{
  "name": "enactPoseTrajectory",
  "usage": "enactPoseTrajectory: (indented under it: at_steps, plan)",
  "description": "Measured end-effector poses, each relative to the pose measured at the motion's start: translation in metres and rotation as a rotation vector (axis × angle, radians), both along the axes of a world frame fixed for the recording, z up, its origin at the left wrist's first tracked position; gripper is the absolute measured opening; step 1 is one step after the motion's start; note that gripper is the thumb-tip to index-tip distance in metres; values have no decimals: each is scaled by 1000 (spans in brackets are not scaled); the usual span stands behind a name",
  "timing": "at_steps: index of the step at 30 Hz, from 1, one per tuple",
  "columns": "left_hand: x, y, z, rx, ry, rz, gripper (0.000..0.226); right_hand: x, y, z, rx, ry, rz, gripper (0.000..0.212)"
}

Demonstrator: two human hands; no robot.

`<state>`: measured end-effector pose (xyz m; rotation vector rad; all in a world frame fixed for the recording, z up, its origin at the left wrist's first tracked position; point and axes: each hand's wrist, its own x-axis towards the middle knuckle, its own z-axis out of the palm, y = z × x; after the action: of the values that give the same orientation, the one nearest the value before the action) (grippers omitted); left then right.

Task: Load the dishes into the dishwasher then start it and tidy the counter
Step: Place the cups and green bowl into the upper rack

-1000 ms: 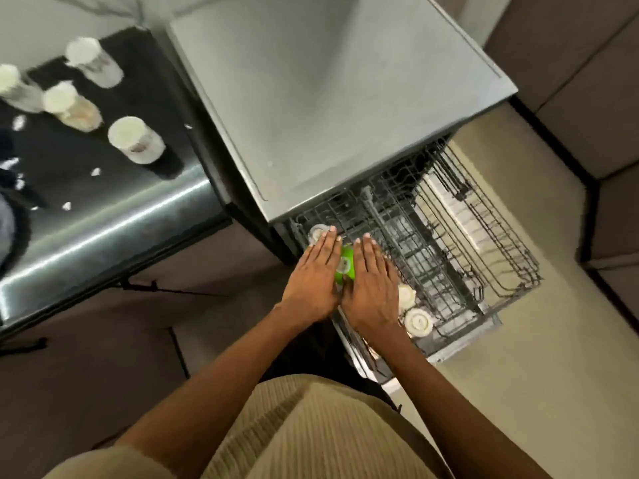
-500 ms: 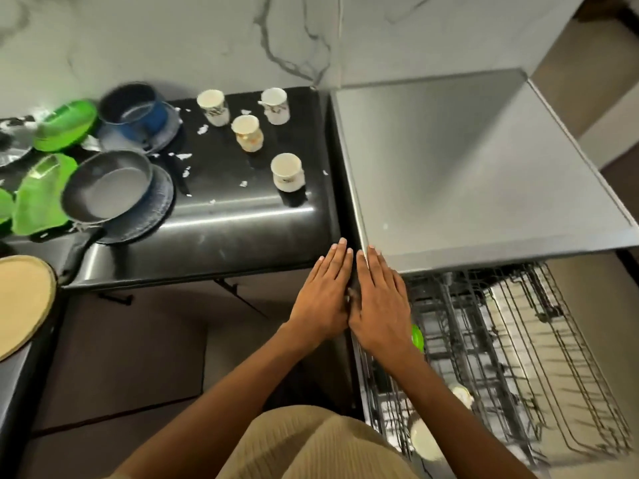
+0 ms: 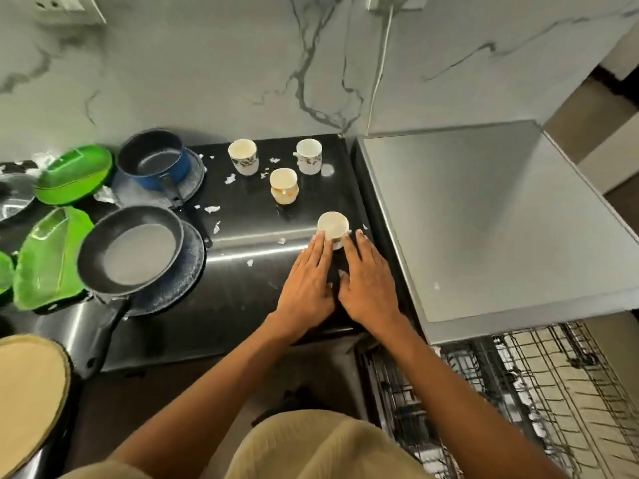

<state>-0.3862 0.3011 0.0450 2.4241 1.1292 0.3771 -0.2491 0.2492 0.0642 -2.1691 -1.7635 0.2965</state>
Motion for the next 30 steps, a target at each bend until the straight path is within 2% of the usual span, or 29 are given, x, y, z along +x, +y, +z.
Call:
enactPoseTrajectory:
  at_steps: [6,11,16,21,26,30]
  plan:
    - [-7,41,-6,-29,-41,-22,92,-6,44,-8,-118,24,-86,75]
    - [-5,59,-10,-78,-78,-59,85,-9,52,-15,-73,72,-175,45]
    - [-4,60,-10,-135,-170,-69,81,-5,41,-19,-9,158,-228,25]
    - [2,49,-12,-262,-255,-123,88,5,7,-12,48,355,-362,20]
    - [23,28,-8,-316,-307,-333,86,27,-44,-8,69,601,-547,13]
    - [51,1,2,-435,-317,-462,81,57,-90,-8,43,760,-592,22]
